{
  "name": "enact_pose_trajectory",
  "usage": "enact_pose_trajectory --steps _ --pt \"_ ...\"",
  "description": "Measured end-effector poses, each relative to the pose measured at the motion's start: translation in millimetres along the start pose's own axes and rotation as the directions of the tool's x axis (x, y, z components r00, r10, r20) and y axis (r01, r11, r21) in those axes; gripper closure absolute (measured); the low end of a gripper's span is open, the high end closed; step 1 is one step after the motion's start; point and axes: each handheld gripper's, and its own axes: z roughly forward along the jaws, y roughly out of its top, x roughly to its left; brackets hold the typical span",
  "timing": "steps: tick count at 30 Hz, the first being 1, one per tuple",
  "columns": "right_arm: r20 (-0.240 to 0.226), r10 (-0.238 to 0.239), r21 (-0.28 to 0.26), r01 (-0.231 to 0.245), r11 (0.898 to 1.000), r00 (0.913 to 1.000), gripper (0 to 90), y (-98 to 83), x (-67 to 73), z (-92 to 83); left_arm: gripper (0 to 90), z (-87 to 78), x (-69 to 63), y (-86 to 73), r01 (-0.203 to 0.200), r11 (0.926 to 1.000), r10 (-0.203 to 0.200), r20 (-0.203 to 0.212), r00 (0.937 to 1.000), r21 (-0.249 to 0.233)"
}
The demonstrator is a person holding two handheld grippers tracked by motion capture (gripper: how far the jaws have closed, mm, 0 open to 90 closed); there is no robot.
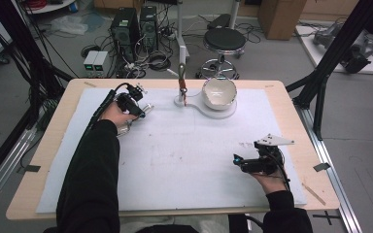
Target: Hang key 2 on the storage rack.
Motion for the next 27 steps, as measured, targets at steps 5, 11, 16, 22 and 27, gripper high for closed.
enact_pose_trajectory --steps 5,11,16,22,27 --pt "-0.001 0.0 -0.002 0.0 1.0 1.0 0.8 0.0 -0.1 -0.2 75.6 -16.1 2.6 0.1 0.005 0.9984 -0.004 0.017 0.9999 -0.056" --pt "-0.015 0.017 -0.011 -0.017 1.0 0.9997 0.8 0.7 0.3 -0.2 75.6 -33.3 4.7 -1.3 0.03 0.995 -0.026 0.047 0.9986 -0.095" --pt "-0.02 0.022 -0.008 -0.022 1.0 0.9996 0.8 0.4 0.0 -0.5 75.6 -47.1 2.4 -1.4 0.022 0.9921 -0.019 0.024 0.9995 -0.123" --pt "-0.029 0.022 0.003 -0.022 1.0 0.9993 0.8 -0.1 -0.4 0.4 75.6 -63.3 3.0 -2.8 0.028 0.9873 -0.025 0.026 0.9994 -0.156" --pt "-0.028 0.025 0.001 -0.025 1.0 0.9993 0.8 -0.5 -1.3 -0.4 75.6 -75.0 4.8 -4.8 0.023 0.9834 -0.022 0.005 0.9997 -0.18"
